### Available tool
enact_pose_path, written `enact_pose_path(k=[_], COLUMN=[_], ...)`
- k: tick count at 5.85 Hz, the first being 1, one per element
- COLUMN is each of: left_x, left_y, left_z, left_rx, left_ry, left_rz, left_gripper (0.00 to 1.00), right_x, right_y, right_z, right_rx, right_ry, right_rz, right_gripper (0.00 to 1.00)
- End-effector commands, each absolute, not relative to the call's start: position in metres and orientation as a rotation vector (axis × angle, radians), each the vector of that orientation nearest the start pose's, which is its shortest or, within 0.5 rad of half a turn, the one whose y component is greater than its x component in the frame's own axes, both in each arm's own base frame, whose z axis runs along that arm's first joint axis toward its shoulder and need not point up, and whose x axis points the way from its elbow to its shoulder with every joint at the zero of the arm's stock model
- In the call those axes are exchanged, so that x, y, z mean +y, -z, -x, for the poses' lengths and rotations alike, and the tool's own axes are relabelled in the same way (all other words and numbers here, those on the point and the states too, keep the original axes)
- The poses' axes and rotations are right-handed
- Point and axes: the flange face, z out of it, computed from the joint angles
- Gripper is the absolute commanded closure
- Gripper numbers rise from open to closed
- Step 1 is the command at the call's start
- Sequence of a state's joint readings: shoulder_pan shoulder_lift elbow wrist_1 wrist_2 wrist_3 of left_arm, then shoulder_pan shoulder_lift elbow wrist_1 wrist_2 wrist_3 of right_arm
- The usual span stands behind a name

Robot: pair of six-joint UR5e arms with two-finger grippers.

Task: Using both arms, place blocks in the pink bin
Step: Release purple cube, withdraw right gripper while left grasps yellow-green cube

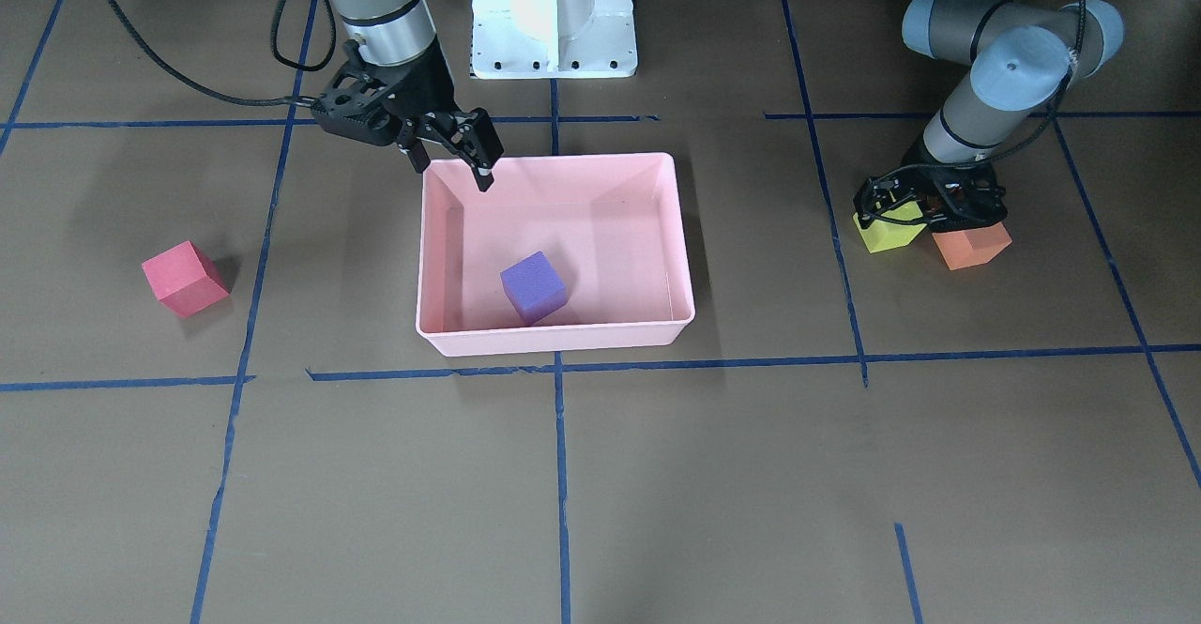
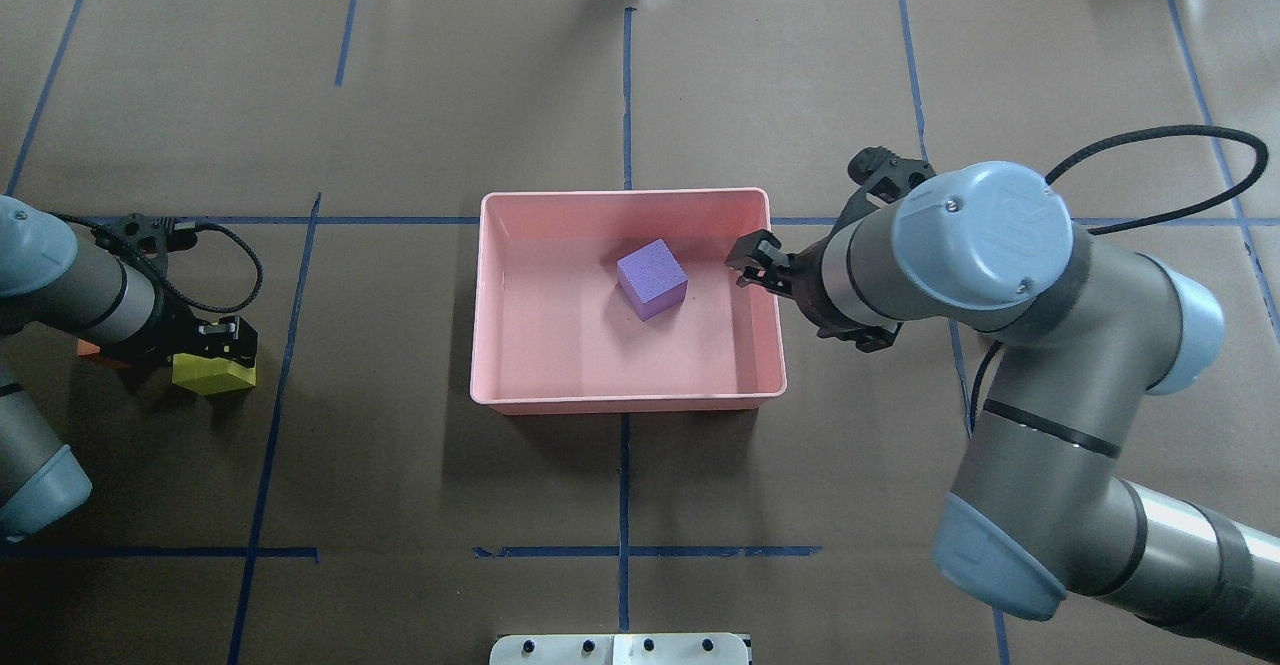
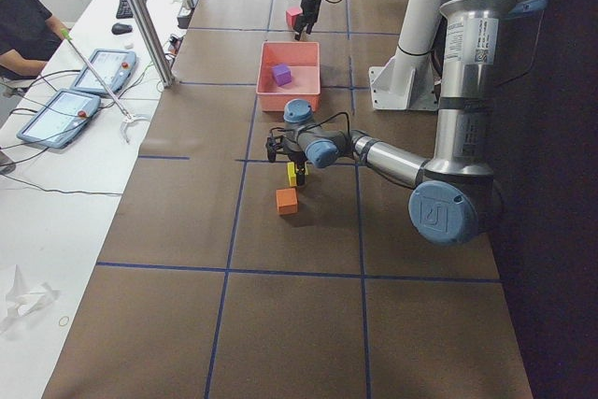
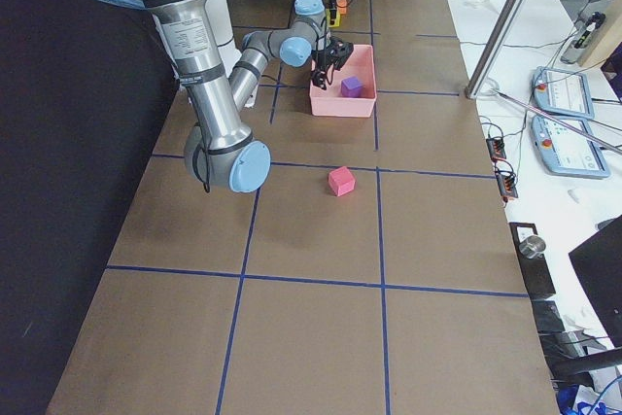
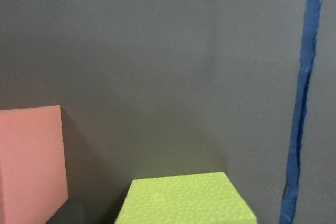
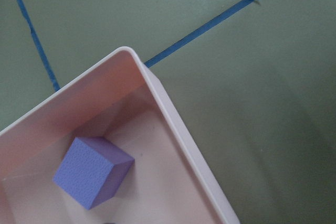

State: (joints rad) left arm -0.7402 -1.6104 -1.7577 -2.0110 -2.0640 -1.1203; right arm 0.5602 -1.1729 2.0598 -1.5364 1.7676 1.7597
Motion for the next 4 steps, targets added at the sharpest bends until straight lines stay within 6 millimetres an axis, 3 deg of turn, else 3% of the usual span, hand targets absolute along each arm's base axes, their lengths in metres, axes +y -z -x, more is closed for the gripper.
enact_pose_path(k=[1,2,3,4], left_x=[-0.422,-0.438,-0.457,-0.455], left_y=[-0.443,-0.369,-0.282,-0.200], left_z=[-0.334,-0.353,-0.375,-0.408], left_rx=[0.903,1.008,1.076,1.110], left_ry=[0.097,0.145,0.227,0.252], left_rz=[-0.030,-0.054,-0.029,0.015], left_gripper=[0.95,0.95,0.95,0.94], right_x=[-0.386,-0.386,-0.383,-0.376], right_y=[-0.269,-0.304,-0.329,-0.350], right_z=[0.350,0.322,0.301,0.284], right_rx=[-0.904,-0.838,-0.792,-0.748], right_ry=[-0.585,-0.519,-0.478,-0.417], right_rz=[-0.024,-0.065,-0.088,-0.107], right_gripper=[0.00,0.00,0.00,0.00])
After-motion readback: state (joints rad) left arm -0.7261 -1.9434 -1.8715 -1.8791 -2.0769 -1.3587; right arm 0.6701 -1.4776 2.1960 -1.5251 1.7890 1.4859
